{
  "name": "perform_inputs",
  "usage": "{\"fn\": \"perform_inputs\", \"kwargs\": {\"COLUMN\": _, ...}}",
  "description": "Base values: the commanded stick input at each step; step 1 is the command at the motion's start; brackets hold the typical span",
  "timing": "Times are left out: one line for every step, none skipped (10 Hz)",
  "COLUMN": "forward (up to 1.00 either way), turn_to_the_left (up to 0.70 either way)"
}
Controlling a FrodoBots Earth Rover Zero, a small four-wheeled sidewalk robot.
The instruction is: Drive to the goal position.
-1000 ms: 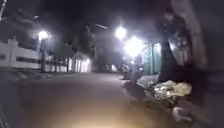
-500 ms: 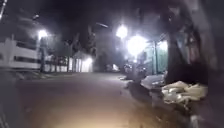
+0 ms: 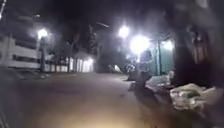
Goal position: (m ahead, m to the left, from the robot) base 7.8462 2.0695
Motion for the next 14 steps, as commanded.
{"fn": "perform_inputs", "kwargs": {"forward": 0.7, "turn_to_the_left": 0.0}}
{"fn": "perform_inputs", "kwargs": {"forward": 0.7, "turn_to_the_left": 0.0}}
{"fn": "perform_inputs", "kwargs": {"forward": 0.7, "turn_to_the_left": 0.0}}
{"fn": "perform_inputs", "kwargs": {"forward": 0.7, "turn_to_the_left": 0.0}}
{"fn": "perform_inputs", "kwargs": {"forward": 0.7, "turn_to_the_left": 0.0}}
{"fn": "perform_inputs", "kwargs": {"forward": 0.7, "turn_to_the_left": 0.0}}
{"fn": "perform_inputs", "kwargs": {"forward": 0.7, "turn_to_the_left": 0.0}}
{"fn": "perform_inputs", "kwargs": {"forward": 0.7, "turn_to_the_left": 0.0}}
{"fn": "perform_inputs", "kwargs": {"forward": 0.7, "turn_to_the_left": -0.09}}
{"fn": "perform_inputs", "kwargs": {"forward": 0.7, "turn_to_the_left": -0.26}}
{"fn": "perform_inputs", "kwargs": {"forward": 0.7, "turn_to_the_left": -0.35}}
{"fn": "perform_inputs", "kwargs": {"forward": 0.7, "turn_to_the_left": -0.35}}
{"fn": "perform_inputs", "kwargs": {"forward": 0.7, "turn_to_the_left": -0.35}}
{"fn": "perform_inputs", "kwargs": {"forward": 0.7, "turn_to_the_left": -0.35}}
